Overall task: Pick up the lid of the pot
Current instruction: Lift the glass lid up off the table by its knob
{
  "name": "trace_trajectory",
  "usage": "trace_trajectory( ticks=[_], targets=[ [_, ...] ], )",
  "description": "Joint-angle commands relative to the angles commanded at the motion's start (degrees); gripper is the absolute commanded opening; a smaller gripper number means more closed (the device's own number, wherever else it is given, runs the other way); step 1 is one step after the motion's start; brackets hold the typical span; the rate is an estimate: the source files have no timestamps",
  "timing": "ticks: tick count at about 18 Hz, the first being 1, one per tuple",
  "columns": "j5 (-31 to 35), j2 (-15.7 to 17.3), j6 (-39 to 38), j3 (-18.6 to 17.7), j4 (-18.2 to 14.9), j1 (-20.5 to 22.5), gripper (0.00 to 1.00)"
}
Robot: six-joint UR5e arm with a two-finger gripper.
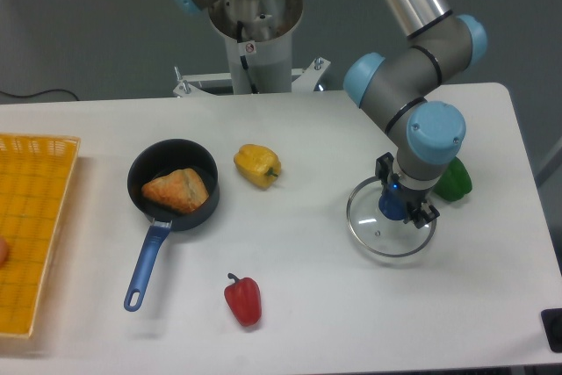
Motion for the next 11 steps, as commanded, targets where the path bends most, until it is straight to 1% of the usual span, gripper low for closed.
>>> trace_trajectory(
  ticks=[3, 4, 7, 9, 11],
  targets=[
    [-0.5, 1.9, -0.2, 1.0, -3.4, -1.1, 0.58],
    [-0.8, 2.5, -0.2, 1.1, -4.0, -1.3, 0.58],
    [-1.1, 3.6, -1.0, 1.0, -4.8, -2.1, 0.58],
    [-1.1, 4.6, -1.1, 1.0, -6.4, -2.5, 0.58],
    [-1.1, 4.9, -1.1, 1.0, -6.8, -2.4, 0.58]
  ],
)
